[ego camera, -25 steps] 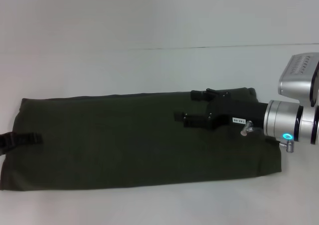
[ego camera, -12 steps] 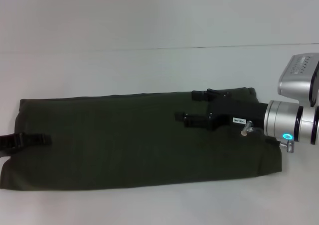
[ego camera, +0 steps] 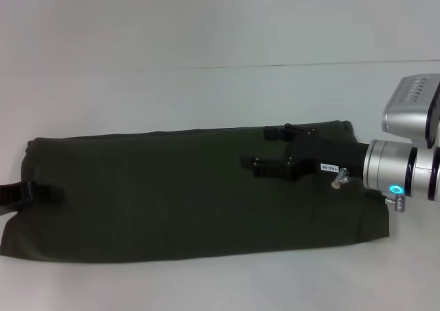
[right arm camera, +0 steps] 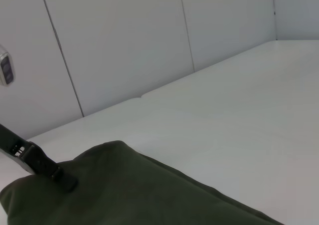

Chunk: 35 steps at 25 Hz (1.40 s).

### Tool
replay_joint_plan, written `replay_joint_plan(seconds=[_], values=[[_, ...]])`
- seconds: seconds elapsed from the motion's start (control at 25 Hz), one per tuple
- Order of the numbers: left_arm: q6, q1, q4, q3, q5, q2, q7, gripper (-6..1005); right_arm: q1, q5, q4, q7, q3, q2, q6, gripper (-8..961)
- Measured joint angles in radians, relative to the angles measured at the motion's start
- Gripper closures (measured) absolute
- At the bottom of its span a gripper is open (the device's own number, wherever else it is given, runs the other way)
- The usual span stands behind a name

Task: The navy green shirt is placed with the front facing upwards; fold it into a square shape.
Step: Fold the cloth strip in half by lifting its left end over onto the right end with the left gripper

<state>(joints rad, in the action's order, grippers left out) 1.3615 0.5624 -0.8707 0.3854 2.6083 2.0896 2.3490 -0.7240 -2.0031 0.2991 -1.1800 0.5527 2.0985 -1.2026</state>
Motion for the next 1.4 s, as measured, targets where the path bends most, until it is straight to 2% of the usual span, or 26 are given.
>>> replay_joint_plan(seconds=[0.32,0.64,0.96,1.16,1.4], values=[[0.003,0.006,-0.002,0.0,-0.002,-0.001,-0.002,793,-0.006,0.001,-0.002,0.001,0.003,0.0,0.0,38],[0.053,0.012,-0.034,0.0,-0.004,-0.005,-0.006,918,-0.027,0.001,-0.023,0.011,0.018,0.003,0.003,37],[0.127,0.011,-0.125,-0.009,-0.016,-0.006,-0.006,919,-0.085,-0.001,-0.13,0.068,0.031,0.007,0.065,37],[0.13,0.009,-0.141,-0.009,-0.014,-0.021,-0.015,919,-0.127,-0.001,-0.202,0.113,0.031,0.012,0.117,38],[0.121,0.004,-0.147,-0.014,-0.003,-0.031,-0.028,920,-0.146,0.0,-0.214,0.117,0.025,0.013,0.124,38]])
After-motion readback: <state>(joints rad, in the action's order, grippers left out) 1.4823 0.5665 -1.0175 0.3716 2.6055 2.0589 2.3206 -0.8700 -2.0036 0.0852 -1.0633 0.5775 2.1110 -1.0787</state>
